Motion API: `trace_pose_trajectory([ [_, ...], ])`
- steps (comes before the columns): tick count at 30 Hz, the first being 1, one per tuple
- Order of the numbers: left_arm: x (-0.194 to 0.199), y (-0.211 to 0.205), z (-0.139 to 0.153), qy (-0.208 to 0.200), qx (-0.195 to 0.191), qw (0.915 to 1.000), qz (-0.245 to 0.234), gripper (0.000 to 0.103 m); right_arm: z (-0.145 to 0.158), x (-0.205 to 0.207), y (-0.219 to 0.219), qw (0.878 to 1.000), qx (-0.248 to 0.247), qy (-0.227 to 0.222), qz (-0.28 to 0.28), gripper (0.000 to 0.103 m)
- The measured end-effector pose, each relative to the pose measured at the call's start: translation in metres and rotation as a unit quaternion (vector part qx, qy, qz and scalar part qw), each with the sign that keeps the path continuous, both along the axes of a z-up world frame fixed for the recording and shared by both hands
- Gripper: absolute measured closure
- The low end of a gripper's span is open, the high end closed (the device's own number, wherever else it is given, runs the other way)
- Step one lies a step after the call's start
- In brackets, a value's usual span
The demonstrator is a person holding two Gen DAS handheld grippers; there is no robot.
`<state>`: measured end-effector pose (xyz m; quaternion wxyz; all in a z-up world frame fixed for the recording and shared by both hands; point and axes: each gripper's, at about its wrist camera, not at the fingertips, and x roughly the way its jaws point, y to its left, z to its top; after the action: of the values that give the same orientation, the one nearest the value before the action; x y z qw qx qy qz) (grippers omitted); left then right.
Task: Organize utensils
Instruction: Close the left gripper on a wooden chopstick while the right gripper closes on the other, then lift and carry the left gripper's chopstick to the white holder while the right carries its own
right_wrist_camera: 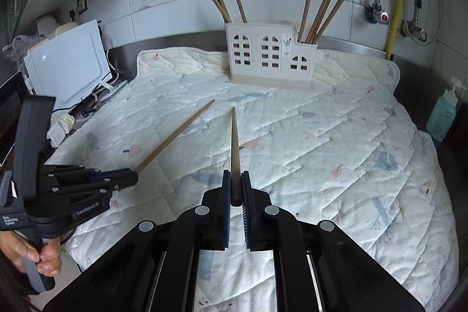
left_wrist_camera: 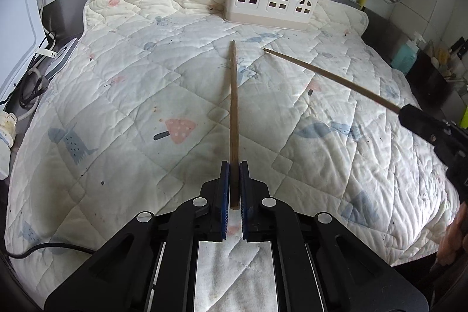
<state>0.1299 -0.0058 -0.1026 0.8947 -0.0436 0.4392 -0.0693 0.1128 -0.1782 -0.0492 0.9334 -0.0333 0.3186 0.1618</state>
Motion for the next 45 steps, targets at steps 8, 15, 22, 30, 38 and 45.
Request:
trace_pose_trajectory([
  [8, -0.002, 0.000, 0.015, -0.024, -0.009, 0.9997, -0.003, 0.098, 0.040, 0.002, -0.005, 0.999, 0.016, -0.042, 0.004, 0.096],
  [15, 0.007, -0.001, 0.057, -0.072, -0.016, 0.9971, -0.018, 0.098, 0.075, 0.019, -0.010, 0.998, 0.027, -0.063, 0.013, 0.096],
  [22, 0.026, -0.002, 0.094, -0.106, -0.015, 0.9937, -0.035, 0.098, 0.104, 0.037, -0.009, 0.996, 0.020, -0.079, 0.024, 0.096],
  [30, 0.060, -0.008, 0.131, -0.132, -0.010, 0.9892, -0.062, 0.098, 0.141, 0.067, -0.017, 0.995, 0.025, -0.097, 0.025, 0.096],
  [38, 0.101, -0.024, 0.172, -0.165, 0.001, 0.9827, -0.084, 0.098, 0.185, 0.100, -0.024, 0.992, 0.033, -0.123, 0.013, 0.096],
  [45, 0.132, -0.033, 0.212, -0.189, -0.015, 0.9774, -0.094, 0.098, 0.210, 0.122, -0.025, 0.989, 0.018, -0.144, 0.001, 0.096],
])
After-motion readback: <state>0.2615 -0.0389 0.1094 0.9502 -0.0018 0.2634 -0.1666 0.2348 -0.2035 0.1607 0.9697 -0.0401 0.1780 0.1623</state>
